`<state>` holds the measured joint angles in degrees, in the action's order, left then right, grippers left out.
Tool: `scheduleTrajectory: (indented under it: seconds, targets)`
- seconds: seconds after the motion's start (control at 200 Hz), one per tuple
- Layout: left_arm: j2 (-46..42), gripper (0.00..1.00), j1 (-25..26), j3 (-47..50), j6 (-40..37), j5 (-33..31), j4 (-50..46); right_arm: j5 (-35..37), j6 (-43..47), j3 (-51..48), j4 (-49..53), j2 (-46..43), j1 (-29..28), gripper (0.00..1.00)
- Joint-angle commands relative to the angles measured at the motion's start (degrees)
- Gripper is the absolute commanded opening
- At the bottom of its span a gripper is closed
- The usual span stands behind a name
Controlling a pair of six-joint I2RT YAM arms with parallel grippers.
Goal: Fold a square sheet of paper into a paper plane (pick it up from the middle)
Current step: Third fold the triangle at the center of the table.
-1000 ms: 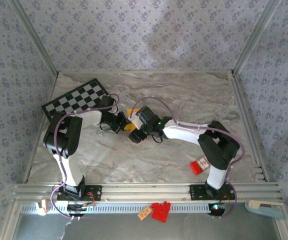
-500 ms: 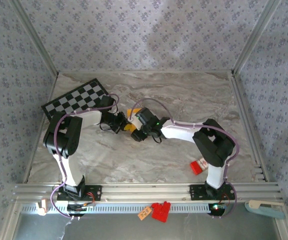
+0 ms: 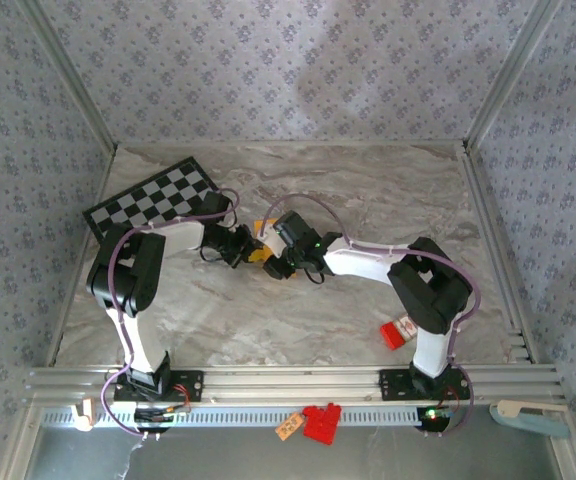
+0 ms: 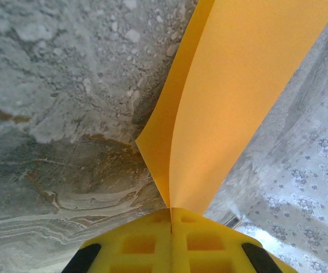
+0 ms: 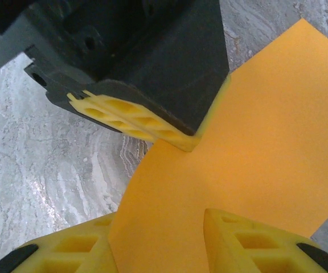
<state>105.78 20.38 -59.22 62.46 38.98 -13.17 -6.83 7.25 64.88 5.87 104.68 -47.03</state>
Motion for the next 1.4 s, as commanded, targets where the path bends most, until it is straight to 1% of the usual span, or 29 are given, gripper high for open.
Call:
scheduleTrajectory:
  seconds: [0.0, 0.11, 0.245, 0.275, 0.32, 0.395, 0.47, 0.58, 0.655, 0.8, 0.9, 0.97, 1.084, 1.279, 1.394]
  targets:
    - [-0.2, 0.07, 0.3, -1.2, -0.1, -0.1, -1.2, -1.4, 1.3, 2.2, 1.6, 0.4, -0.2, 0.34]
    - [-0.8, 0.08, 0.2, -1.2, 0.0, -0.4, -1.3, -1.7, 1.5, 2.4, 2.2, 0.5, -0.2, 0.23]
    - [-2.2, 0.12, -0.7, -0.8, 0.1, -0.9, -1.7, -2.9, 1.7, 2.6, 3.3, 0.6, -0.1, 0.12]
    - [-2.7, 0.14, -1.2, -0.8, 0.0, -1.1, -1.8, -3.3, 1.6, 2.5, 3.5, 0.5, 0.0, 0.10]
    - [-3.5, 0.20, -1.8, -0.8, -0.4, -1.6, -2.6, -4.3, 1.5, 2.6, 3.8, 0.4, 0.1, 0.07]
    - [-4.8, 0.25, -3.5, -0.8, -1.8, -2.8, -4.4, -6.5, 0.8, 2.6, 4.1, 0.4, 0.6, 0.05]
    - [-6.0, 0.32, -5.0, -0.7, -2.9, -3.3, -4.9, -9.6, -0.2, 2.6, 4.3, 0.2, 1.3, 0.03]
    - [-7.3, 0.39, -5.8, -0.1, -2.5, 0.7, 1.8, -14.5, -1.9, 2.7, 4.3, 0.3, 2.4, 0.02]
    - [-6.5, 0.42, -5.2, -2.0, -3.6, 2.2, 2.0, -16.5, -3.0, 2.5, 4.0, 0.3, 2.9, 0.02]
    - [-2.8, 0.42, -3.5, -7.2, -7.7, 0.8, -3.1, -18.8, -4.4, 2.3, 3.5, 0.3, 3.0, 0.01]
    - [0.9, 0.40, -2.4, -10.9, -10.0, -1.0, -7.0, -19.3, -5.2, 2.1, 3.2, 0.3, 3.2, 0.01]
    - [3.2, 0.38, -1.6, -13.0, -10.9, -1.7, -8.0, -19.5, -5.6, 1.8, 2.9, 0.2, 3.2, 0.00]
    - [5.5, 0.34, -0.6, -14.4, -11.1, -2.9, -8.9, -19.6, -6.1, 1.5, 2.8, 0.1, 3.3, 0.01]
    - [9.6, 0.27, 0.7, -17.4, -13.9, -5.8, -13.6, -20.3, -6.5, 1.2, 2.5, 0.2, 3.4, 0.00]
    - [10.8, 0.25, 1.0, -18.4, -15.4, -7.9, -15.9, -20.2, -6.6, 1.2, 2.6, 0.5, 3.4, 0.00]
